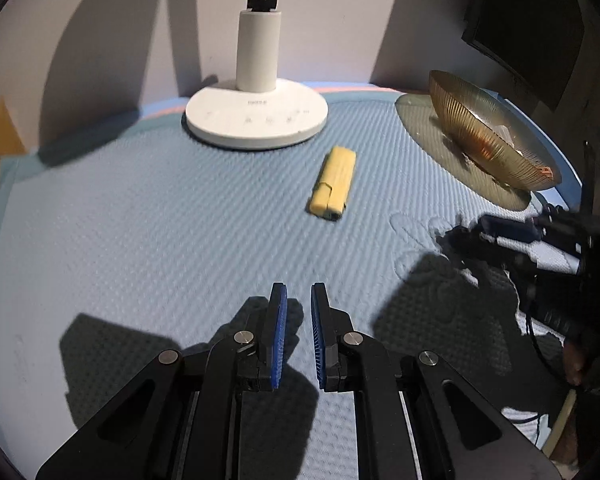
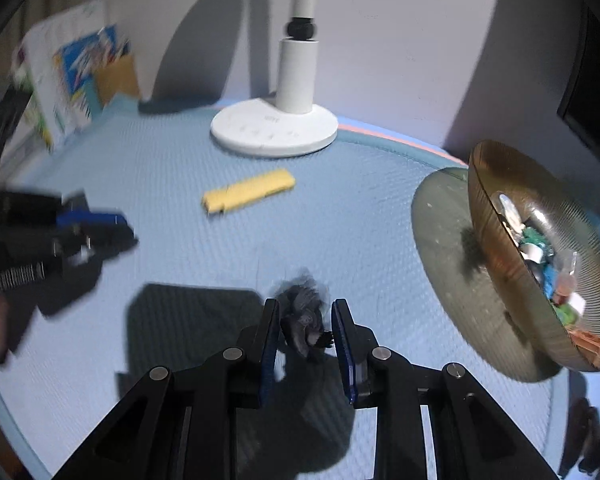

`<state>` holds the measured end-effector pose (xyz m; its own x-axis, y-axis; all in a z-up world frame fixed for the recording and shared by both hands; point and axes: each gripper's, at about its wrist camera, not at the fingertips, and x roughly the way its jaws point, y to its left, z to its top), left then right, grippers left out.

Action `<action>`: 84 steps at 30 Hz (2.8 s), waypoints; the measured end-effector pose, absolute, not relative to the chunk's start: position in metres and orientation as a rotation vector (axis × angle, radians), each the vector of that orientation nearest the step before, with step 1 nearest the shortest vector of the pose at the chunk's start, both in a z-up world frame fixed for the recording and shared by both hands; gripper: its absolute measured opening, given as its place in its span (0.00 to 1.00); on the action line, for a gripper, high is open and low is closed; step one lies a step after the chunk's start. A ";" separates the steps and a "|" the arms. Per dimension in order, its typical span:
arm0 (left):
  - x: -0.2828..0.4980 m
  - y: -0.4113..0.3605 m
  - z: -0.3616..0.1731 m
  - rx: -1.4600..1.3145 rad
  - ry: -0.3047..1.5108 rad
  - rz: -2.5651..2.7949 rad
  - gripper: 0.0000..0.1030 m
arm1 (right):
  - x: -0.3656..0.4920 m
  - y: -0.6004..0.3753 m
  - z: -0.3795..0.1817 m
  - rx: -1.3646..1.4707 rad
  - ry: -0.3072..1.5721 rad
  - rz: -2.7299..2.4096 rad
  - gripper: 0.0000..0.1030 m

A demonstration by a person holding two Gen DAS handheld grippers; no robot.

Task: Organize rigid objects
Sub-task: 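Grasp the yellow lighter with left tool while right tool grasps the black dinosaur, then lift and carry the lighter and dinosaur over the amber bowl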

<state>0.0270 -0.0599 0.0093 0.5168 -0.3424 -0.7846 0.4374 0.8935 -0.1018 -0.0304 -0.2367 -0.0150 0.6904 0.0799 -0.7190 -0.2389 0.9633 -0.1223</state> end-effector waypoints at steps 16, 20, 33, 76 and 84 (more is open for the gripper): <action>0.095 -0.131 0.001 0.224 0.917 -0.463 0.57 | -0.060 -0.281 -0.032 0.158 0.867 0.297 0.69; 0.098 -0.138 -0.003 0.230 0.889 -0.452 0.55 | -0.033 -0.273 -0.032 0.206 0.887 0.286 0.69; 0.076 -0.146 0.003 0.258 0.818 -0.388 0.22 | -0.012 -0.242 -0.036 0.074 0.875 0.216 0.37; -0.106 -0.080 0.039 0.159 0.787 -0.042 0.22 | -0.084 -0.201 0.008 0.016 0.810 0.318 0.37; -0.109 -0.068 0.055 0.144 0.745 -0.021 0.22 | -0.093 -0.194 0.026 -0.008 0.768 0.315 0.37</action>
